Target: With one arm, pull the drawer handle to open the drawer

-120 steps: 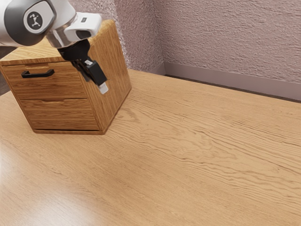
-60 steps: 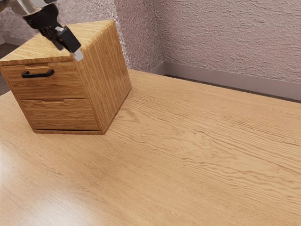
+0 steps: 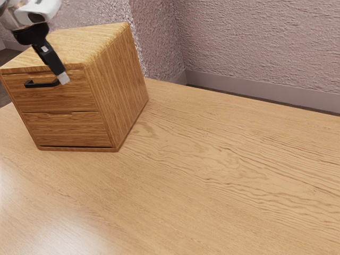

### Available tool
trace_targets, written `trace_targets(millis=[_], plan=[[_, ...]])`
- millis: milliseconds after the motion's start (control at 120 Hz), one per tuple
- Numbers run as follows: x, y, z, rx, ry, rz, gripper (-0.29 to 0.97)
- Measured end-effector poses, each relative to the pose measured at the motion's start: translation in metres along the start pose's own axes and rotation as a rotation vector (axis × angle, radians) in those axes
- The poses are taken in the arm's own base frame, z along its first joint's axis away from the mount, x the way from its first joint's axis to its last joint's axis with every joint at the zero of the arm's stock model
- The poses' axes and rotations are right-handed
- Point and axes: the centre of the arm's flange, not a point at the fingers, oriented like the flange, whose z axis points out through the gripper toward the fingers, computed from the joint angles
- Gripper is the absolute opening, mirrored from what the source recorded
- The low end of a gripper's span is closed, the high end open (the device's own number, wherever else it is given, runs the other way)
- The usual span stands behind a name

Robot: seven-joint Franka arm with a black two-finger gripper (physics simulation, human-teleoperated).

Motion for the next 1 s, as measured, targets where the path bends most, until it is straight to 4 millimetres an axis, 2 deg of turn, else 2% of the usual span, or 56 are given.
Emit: trace_targets(millis=[33, 83, 167, 217, 300, 342, 417, 475, 558, 633, 675, 717, 792, 933, 1000], plan=[[-0.016, -0.018, 0.003, 0.013, -0.006, -0.016, 0.68], [-0.03, -0.023, -0.002, 0.025, 0.002, 0.008, 0.68], [-0.036, -0.005, -0.028, 0.053, 0.029, 0.09, 0.68], [-0.038, 0.01, -0.037, 0.082, 0.013, 0.135, 0.67], [-0.096, 0.007, -0.041, 0.067, 0.035, 0.114, 0.68], [-0.112, 0.001, -0.036, 0.025, 0.056, 0.132, 0.68], [-0.11, 0.003, -0.021, -0.033, 0.049, 0.212, 0.68], [-0.107, -0.005, 0.003, -0.048, 0.005, 0.287, 0.68], [-0.129, -0.047, 0.03, -0.051, 0.031, 0.376, 0.67], [-0.158, -0.078, 0.039, -0.042, 0.066, 0.429, 0.68], [-0.168, -0.087, 0.045, -0.048, 0.079, 0.447, 0.68], [-0.163, -0.089, 0.055, -0.051, 0.083, 0.497, 0.68], [-0.139, -0.086, 0.062, -0.012, 0.081, 0.618, 0.68], [-0.13, -0.097, 0.052, 0.136, 0.068, 0.743, 0.68], [-0.12, -0.105, 0.064, 0.178, 0.124, 0.803, 0.68]])
